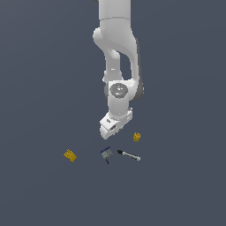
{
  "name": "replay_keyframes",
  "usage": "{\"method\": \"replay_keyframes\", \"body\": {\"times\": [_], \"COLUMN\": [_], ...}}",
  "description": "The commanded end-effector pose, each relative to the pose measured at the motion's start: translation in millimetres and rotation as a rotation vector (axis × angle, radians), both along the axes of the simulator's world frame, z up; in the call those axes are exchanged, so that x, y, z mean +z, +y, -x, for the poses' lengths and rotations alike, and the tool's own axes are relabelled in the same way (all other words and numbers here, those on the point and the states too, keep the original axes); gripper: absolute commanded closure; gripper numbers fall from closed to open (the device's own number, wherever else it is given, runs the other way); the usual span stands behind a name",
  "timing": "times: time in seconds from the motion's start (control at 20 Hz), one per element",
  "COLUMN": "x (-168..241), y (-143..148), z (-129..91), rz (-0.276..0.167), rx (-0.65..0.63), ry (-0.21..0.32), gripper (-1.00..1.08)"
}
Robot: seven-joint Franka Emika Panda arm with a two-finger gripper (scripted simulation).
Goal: Pick up a designated object from a clutter of objects.
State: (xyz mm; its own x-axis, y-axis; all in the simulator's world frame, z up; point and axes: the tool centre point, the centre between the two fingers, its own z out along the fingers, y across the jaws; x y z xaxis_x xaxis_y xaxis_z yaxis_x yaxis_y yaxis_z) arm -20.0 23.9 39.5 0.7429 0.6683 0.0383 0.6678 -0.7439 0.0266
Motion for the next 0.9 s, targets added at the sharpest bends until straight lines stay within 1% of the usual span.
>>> {"method": "replay_keyframes", "body": {"times": [0.0, 0.4, 0.65, 0.85], "x": [-0.2, 19.4, 47.1, 77.3], "y": [-1.3, -6.6, -14.0, -22.0], "z": [0.3, -4.1, -10.4, -17.5], "rz": [0.001, 0.001, 0.001, 0.001], "rx": [-0.001, -0.002, -0.003, -0.004], "ry": [0.001, 0.003, 0.006, 0.010], "gripper": [1.08, 1.08, 1.08, 1.08]}}
